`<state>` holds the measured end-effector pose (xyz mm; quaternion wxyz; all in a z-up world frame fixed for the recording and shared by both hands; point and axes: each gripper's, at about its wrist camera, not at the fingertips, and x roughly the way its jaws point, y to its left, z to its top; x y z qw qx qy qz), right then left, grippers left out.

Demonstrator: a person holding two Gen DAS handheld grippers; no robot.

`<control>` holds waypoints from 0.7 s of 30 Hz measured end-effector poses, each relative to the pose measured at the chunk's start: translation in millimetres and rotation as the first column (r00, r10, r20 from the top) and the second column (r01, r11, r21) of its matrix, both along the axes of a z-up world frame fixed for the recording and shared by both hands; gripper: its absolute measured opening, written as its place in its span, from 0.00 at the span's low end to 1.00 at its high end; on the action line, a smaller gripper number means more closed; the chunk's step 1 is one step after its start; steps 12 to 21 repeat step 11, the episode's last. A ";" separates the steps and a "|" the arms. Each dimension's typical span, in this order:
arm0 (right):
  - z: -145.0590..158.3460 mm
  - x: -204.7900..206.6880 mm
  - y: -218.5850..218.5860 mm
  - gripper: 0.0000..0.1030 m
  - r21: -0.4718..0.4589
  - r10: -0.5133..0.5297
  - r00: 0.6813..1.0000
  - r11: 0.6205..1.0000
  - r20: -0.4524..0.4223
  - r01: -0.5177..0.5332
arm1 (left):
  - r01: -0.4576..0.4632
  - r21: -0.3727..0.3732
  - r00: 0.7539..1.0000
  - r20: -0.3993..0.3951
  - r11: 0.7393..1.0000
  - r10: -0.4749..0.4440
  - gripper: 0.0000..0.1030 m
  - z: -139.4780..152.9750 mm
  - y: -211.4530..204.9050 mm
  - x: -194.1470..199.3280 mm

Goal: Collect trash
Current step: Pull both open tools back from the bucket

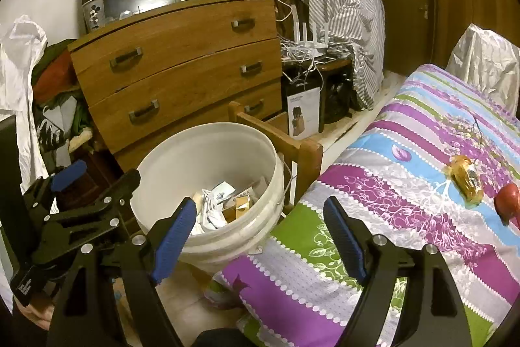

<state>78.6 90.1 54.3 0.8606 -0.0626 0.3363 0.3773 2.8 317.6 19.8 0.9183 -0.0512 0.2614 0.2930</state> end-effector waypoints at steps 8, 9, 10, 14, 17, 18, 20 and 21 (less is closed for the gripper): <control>0.8 0.4 -2.7 0.79 0.011 -0.015 1.000 1.000 -0.002 0.015 | 0.012 -0.001 1.000 -0.026 1.000 -0.012 0.94 5.3 -3.3 3.6; 0.7 0.0 -2.5 0.80 0.012 -0.015 1.000 1.000 -0.002 0.015 | 0.007 0.014 0.999 -0.032 1.000 -0.006 0.94 5.2 -4.9 4.4; 0.8 0.4 -2.8 0.80 0.011 -0.013 1.000 1.000 -0.002 0.013 | 0.006 0.021 0.999 -0.034 1.000 -0.006 0.94 5.3 -6.3 4.8; 0.9 0.5 -2.7 0.81 0.010 -0.014 1.000 1.000 -0.001 0.014 | 0.004 0.027 0.999 -0.037 1.000 -0.003 0.94 5.2 -7.7 5.2; 0.9 0.5 -2.7 0.81 0.010 -0.014 1.000 1.000 -0.001 0.014 | 0.004 0.027 0.999 -0.037 1.000 -0.003 0.94 5.2 -7.7 5.2; 0.9 0.5 -2.7 0.81 0.010 -0.014 1.000 1.000 -0.001 0.014 | 0.004 0.027 0.999 -0.037 1.000 -0.003 0.94 5.2 -7.7 5.2; 0.9 0.5 -2.7 0.81 0.010 -0.014 1.000 1.000 -0.001 0.014 | 0.004 0.027 0.999 -0.037 1.000 -0.003 0.94 5.2 -7.7 5.2; 0.9 0.5 -2.7 0.81 0.010 -0.014 1.000 1.000 -0.001 0.014 | 0.004 0.027 0.999 -0.037 1.000 -0.003 0.94 5.2 -7.7 5.2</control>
